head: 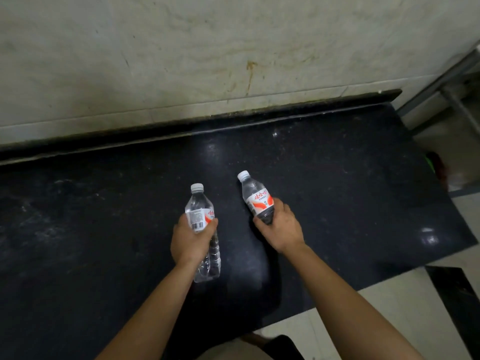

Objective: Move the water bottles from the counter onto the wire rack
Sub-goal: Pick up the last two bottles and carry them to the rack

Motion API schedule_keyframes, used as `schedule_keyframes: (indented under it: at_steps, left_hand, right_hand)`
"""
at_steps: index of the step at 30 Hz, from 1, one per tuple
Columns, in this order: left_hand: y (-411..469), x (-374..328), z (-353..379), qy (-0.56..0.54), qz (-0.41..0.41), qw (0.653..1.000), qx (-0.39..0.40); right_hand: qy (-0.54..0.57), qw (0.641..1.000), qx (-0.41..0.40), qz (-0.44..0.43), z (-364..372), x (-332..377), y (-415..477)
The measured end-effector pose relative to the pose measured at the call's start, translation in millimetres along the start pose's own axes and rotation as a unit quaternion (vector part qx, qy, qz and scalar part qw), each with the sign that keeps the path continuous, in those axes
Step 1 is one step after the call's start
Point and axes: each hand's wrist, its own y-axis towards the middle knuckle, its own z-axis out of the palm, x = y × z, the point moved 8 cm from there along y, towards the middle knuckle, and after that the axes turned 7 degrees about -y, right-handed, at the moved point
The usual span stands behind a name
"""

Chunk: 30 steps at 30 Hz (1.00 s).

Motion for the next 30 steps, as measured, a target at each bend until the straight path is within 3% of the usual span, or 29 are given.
schedule_keyframes:
  at_steps: [6,14,20,25,30]
  left_hand:
    - [-32,-15,17,-0.109,0.019,0.994,0.025]
    - [-163,-143,123,-0.207,0.140,0.954,0.168]
    - [-305,-217,245,-0.259,0.206,0.915,0.229]
    - [-421,-276,349,-0.285,0.243,0.877,0.302]
    - [-497,-346,418,-0.274,0.315,0.838,0.352]
  right_hand:
    - [0.152,0.985,0.055,0.067,-20,-41,-23]
    - [0.430,0.898,0.025,0.085,-104,-184,-75]
    - [0.486,0.868,-0.100,0.029,-220,-337,-123]
    - [0.555,0.807,-0.200,0.027,-319,-462,-167]
    - [0.670,0.697,-0.254,0.017,-394,-539,-176]
